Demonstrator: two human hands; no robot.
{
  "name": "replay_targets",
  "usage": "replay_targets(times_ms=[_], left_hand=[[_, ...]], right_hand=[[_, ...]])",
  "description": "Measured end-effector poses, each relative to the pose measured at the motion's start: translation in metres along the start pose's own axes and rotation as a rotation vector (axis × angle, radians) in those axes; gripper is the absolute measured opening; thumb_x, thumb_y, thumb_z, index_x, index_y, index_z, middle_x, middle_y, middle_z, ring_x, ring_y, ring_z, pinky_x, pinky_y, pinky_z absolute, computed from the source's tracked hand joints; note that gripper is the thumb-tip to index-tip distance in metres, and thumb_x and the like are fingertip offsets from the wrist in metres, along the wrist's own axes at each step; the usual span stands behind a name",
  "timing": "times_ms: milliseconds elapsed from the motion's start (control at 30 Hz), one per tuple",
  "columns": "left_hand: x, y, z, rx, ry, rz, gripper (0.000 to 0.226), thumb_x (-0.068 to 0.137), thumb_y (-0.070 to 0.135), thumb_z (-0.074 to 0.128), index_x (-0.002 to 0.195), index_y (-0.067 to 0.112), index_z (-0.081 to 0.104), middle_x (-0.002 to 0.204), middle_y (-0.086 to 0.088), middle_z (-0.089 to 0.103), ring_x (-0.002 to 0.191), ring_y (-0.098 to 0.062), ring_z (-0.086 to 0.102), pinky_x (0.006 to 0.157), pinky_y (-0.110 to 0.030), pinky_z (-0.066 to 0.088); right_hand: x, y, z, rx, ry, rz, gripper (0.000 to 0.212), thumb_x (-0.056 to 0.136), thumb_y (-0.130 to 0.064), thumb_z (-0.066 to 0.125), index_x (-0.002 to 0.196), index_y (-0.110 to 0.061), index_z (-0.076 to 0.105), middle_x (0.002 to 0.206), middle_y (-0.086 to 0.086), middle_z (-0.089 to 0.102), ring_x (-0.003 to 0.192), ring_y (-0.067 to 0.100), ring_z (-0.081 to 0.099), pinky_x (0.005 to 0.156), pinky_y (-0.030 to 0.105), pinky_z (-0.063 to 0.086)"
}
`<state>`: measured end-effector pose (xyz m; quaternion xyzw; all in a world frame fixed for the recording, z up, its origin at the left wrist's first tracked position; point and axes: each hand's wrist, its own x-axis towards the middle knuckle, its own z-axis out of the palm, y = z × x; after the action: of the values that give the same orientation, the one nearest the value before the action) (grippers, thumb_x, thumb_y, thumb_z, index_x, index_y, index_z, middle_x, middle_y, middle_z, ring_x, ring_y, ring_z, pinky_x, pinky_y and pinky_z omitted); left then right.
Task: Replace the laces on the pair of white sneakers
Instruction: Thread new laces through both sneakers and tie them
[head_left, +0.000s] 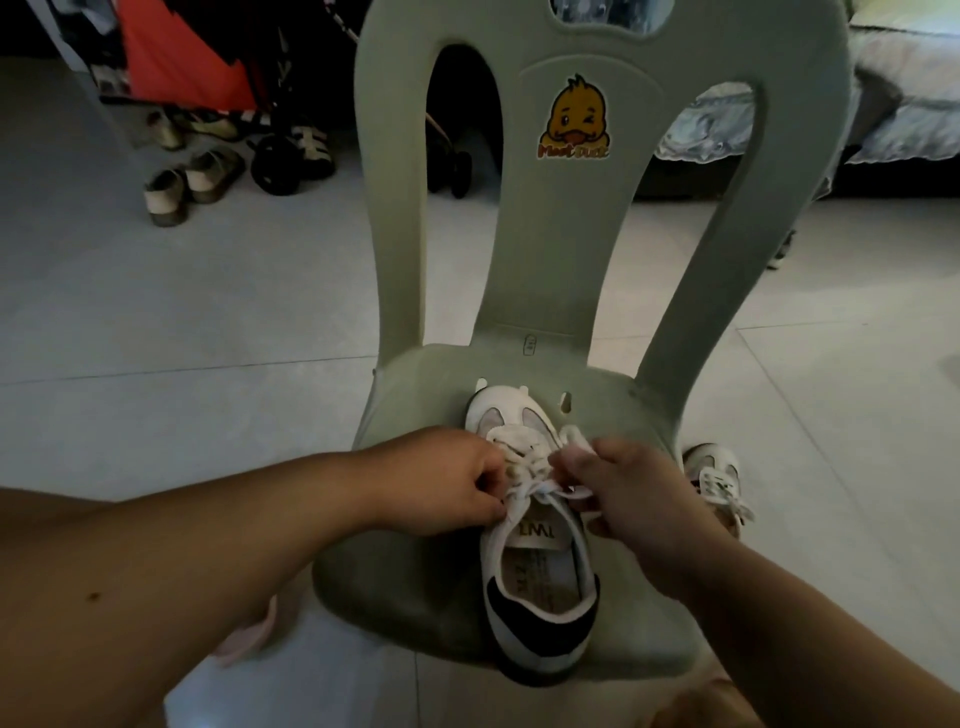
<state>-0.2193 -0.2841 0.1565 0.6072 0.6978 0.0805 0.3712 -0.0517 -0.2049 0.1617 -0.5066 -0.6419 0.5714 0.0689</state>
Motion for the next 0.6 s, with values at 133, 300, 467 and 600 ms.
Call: replay_targets(times_ms=[133,300,467,600], left_hand=[[-0.002,0.001,-0.002,-0.062,0.018,-0.024,0.015,0.087,0.037,0.063,0.096,0.025,0.060,0.086,0.008,0.062,0.077,-0.006,0.056,0.072,-0.028,0.049],[-0.001,0.000,0.004,-0.010,-0.018,-0.023,0.011,0.086,0.033,0.065,0.089,0.023,0.063,0.086,0.006,0.063,0.080,-0.010,0.058,0.075,-0.031,0.049],[0.000,0.000,0.008,-0.055,0.055,-0.073,0.025,0.083,0.037,0.069,0.102,0.028,0.057,0.085,0.013,0.057,0.078,-0.002,0.054,0.068,-0.022,0.046],[0.000,0.001,0.011,0.013,0.007,-0.037,0.009,0.088,0.035,0.061,0.090,0.026,0.059,0.082,0.010,0.056,0.074,-0.003,0.051,0.067,-0.022,0.043]], right_hand=[[0.002,-0.009,0.003,0.332,-0.071,0.054,0.030,0.098,-0.044,0.042,0.099,-0.022,0.063,0.094,0.001,0.074,0.092,0.020,0.068,0.087,0.041,0.052],[-0.004,-0.018,-0.013,-0.429,-0.195,0.090,0.038,0.094,-0.043,0.051,0.085,-0.009,0.067,0.072,0.001,0.061,0.063,0.011,0.052,0.057,0.025,0.042],[0.002,-0.007,-0.010,-0.209,-0.049,0.015,0.022,0.093,-0.024,0.059,0.079,-0.013,0.072,0.069,0.005,0.069,0.064,0.015,0.059,0.062,0.030,0.048],[0.005,-0.006,-0.005,0.176,-0.102,0.095,0.009,0.088,-0.007,0.063,0.089,-0.007,0.072,0.080,0.010,0.073,0.072,0.018,0.066,0.067,0.027,0.053]])
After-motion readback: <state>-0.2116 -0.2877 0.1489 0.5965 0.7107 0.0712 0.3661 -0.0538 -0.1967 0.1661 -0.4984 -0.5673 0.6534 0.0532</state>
